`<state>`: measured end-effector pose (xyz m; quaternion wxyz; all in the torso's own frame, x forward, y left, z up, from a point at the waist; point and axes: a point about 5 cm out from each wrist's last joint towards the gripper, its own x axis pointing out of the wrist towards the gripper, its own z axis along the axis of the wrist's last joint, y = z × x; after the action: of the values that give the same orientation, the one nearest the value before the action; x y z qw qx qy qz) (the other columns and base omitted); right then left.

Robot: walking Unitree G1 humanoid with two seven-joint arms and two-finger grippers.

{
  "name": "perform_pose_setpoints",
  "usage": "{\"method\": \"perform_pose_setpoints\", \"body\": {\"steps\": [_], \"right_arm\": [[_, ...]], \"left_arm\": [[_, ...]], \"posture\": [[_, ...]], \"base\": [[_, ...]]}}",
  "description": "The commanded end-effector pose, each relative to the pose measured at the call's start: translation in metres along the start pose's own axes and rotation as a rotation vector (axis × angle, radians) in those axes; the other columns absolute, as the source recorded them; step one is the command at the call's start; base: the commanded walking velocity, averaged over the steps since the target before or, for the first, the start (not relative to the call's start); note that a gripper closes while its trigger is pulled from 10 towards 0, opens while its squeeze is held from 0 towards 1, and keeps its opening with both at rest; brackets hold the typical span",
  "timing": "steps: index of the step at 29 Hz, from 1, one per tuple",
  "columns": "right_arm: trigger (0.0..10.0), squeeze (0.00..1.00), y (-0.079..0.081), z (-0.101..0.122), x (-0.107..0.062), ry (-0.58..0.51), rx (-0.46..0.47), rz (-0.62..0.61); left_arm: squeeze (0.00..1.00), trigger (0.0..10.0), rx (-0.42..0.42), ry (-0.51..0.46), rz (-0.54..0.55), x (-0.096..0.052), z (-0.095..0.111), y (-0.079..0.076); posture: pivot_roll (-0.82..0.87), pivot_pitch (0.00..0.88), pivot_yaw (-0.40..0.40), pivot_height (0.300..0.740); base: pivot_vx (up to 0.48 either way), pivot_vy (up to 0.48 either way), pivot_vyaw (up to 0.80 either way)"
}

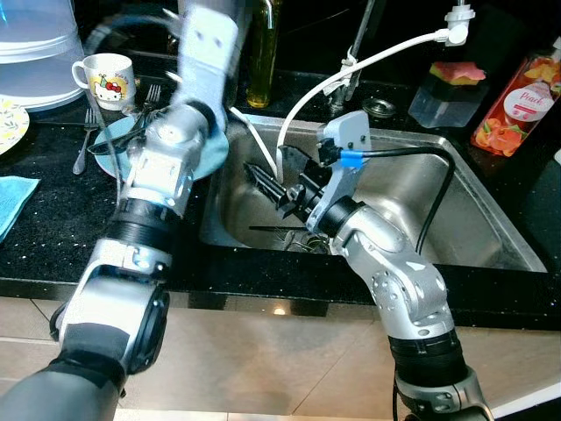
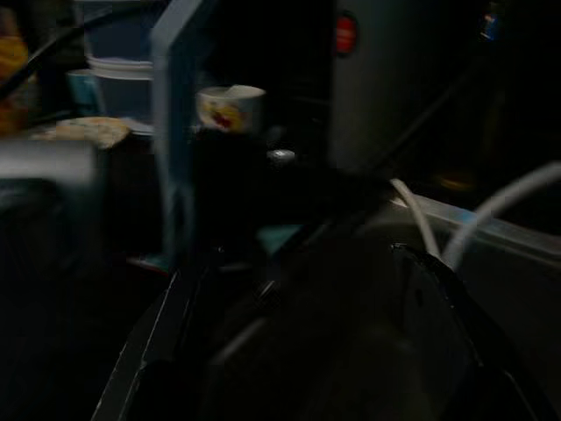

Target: Kitchen organization

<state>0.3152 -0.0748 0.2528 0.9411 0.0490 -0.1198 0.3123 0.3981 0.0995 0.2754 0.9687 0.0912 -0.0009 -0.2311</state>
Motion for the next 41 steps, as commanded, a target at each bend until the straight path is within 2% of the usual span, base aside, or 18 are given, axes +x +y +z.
{"method": "perform_pose_setpoints", "body": {"steps": [1, 5, 8, 9, 11, 17, 20, 21, 27, 29, 31, 41], "right_arm": [[10.0, 0.0, -0.006, 0.002, 0.0, -0.011, -0.007, -0.028], [10.0, 0.0, -0.006, 0.004, 0.001, -0.02, 0.0, -0.039], [10.0, 0.0, -0.005, 0.004, 0.0, -0.024, 0.005, -0.038], [10.0, 0.0, -0.005, 0.004, 0.0, -0.025, 0.006, -0.039], [10.0, 0.0, -0.005, 0.005, 0.0, -0.028, 0.005, -0.038], [10.0, 0.0, -0.006, 0.006, 0.0, -0.035, 0.006, -0.041], [10.0, 0.0, -0.006, 0.007, 0.0, -0.037, 0.009, -0.044], [10.0, 0.0, -0.006, 0.007, 0.0, -0.037, 0.009, -0.044], [10.0, 0.0, -0.006, 0.008, 0.0, -0.042, 0.012, -0.048], [10.0, 0.0, -0.006, 0.009, 0.001, -0.047, 0.012, -0.049], [10.0, 0.0, -0.006, 0.009, 0.001, -0.05, 0.013, -0.05], [10.0, 0.0, -0.006, 0.01, 0.001, -0.055, 0.016, -0.051]], "left_arm": [[0.0, 10.0, -0.004, -0.017, -0.049, 0.001, 0.006, -0.009], [0.0, 10.0, -0.012, 0.054, -0.13, 0.0, -0.005, -0.016], [0.0, 10.0, -0.019, 0.071, -0.143, -0.002, -0.006, -0.016], [0.05, 10.0, -0.024, 0.076, -0.15, -0.003, -0.005, -0.015], [1.0, 10.0, -0.03, 0.085, -0.157, -0.004, -0.005, -0.015], [1.0, 10.0, -0.028, 0.08, -0.156, -0.004, -0.004, -0.015], [1.0, 10.0, 0.006, 0.013, -0.133, -0.005, 0.005, -0.015], [0.0, 10.0, 0.016, -0.012, -0.12, -0.005, 0.009, -0.015], [0.0, 10.0, 0.009, -0.079, -0.067, -0.006, 0.019, -0.011], [0.0, 10.0, 0.069, -0.101, -0.014, -0.006, 0.022, -0.007], [0.0, 10.0, 0.1, -0.094, 0.013, -0.006, 0.02, -0.005], [0.0, 10.0, 0.093, -0.089, 0.047, -0.005, 0.018, -0.002]], "posture": [[0.19, 0.017, -0.073, 0.74], [0.2, 0.029, -0.067, 0.74], [0.21, 0.032, -0.066, 0.74], [0.21, 0.035, -0.068, 0.74], [0.21, 0.037, -0.069, 0.74], [0.21, 0.042, -0.069, 0.74], [0.21, 0.045, -0.073, 0.74], [0.21, 0.046, -0.076, 0.74], [0.21, 0.05, -0.079, 0.74], [0.21, 0.051, -0.08, 0.74], [0.22, 0.053, -0.081, 0.74], [0.22, 0.055, -0.08, 0.74]], "base": [[0.0, 0.0, 0.0], [0.0, 0.0, 0.0], [0.0, 0.0, 0.0], [0.0, 0.0, 0.0], [0.0, 0.0, 0.0], [0.0, 0.0, 0.0], [0.0, 0.0, 0.0], [0.0, 0.0, 0.0], [0.0, 0.0, 0.0], [0.0, 0.0, 0.0], [0.0, 0.0, 0.0], [0.0, 0.0, 0.0]]}}
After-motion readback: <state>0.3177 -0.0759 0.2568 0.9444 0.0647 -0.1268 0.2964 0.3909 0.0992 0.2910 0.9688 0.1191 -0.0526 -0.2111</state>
